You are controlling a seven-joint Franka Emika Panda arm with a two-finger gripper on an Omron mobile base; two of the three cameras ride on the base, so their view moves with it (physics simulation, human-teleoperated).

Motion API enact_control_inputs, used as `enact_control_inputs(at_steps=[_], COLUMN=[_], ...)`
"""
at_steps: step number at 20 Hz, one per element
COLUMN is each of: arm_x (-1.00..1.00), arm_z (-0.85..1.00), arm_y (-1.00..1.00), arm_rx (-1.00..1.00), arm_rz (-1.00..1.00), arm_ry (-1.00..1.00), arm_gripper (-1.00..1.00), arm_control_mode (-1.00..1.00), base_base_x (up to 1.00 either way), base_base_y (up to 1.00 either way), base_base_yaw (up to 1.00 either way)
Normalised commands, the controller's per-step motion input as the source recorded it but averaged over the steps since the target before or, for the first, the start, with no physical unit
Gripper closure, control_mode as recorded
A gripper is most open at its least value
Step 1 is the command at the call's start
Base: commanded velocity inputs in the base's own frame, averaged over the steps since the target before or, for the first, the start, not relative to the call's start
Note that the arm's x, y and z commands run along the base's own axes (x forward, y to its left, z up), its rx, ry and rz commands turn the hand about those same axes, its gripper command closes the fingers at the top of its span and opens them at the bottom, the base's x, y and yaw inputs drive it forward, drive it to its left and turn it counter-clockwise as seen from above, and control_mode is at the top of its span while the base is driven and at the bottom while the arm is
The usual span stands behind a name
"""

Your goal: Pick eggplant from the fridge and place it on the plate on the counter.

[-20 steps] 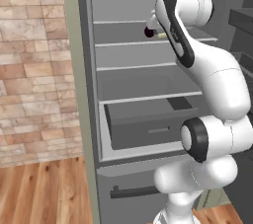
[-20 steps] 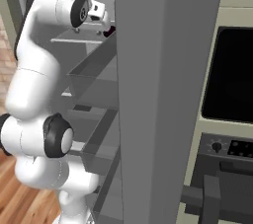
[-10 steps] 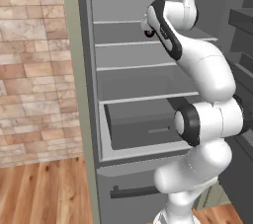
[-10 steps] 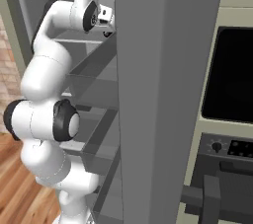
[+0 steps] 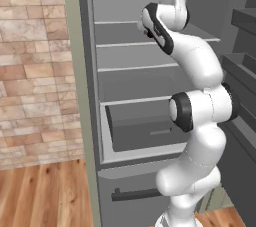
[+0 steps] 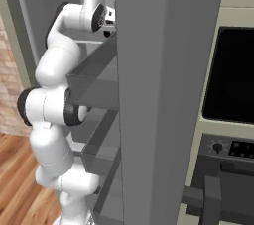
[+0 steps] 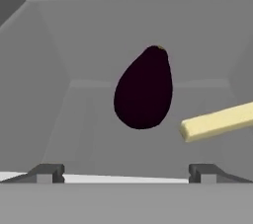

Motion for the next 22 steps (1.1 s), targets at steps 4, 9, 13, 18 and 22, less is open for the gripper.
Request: enact_control_inputs(at_steps=[4, 9, 13, 18, 22], arm_x=[0.48, 0.31, 0.09, 0.00, 0.00], arm_z=[-0.02, 0.00, 0.00, -0.06, -0.19], arm_y=[0.00, -0.09, -0.09, -0.01, 0.00], arm_rx=[0.00, 0.00, 0.00, 0.00, 0.00], arm_rz=[-0.01, -0.02, -0.02, -0.01, 0.00], arm_ry=[0.00, 0.00, 0.00, 0.00, 0.00], arm_gripper=[-1.00, -1.00, -1.00, -1.00, -1.00], arm_control_mode=[-1.00, -1.00, -1.00, -1.00, -1.00], base_base_x=[0.00, 0.00, 0.00, 0.00, 0.00], base_base_y=[0.00, 0.00, 0.00, 0.00, 0.00], base_base_yaw=[0.00, 0.00, 0.00, 0.00, 0.00])
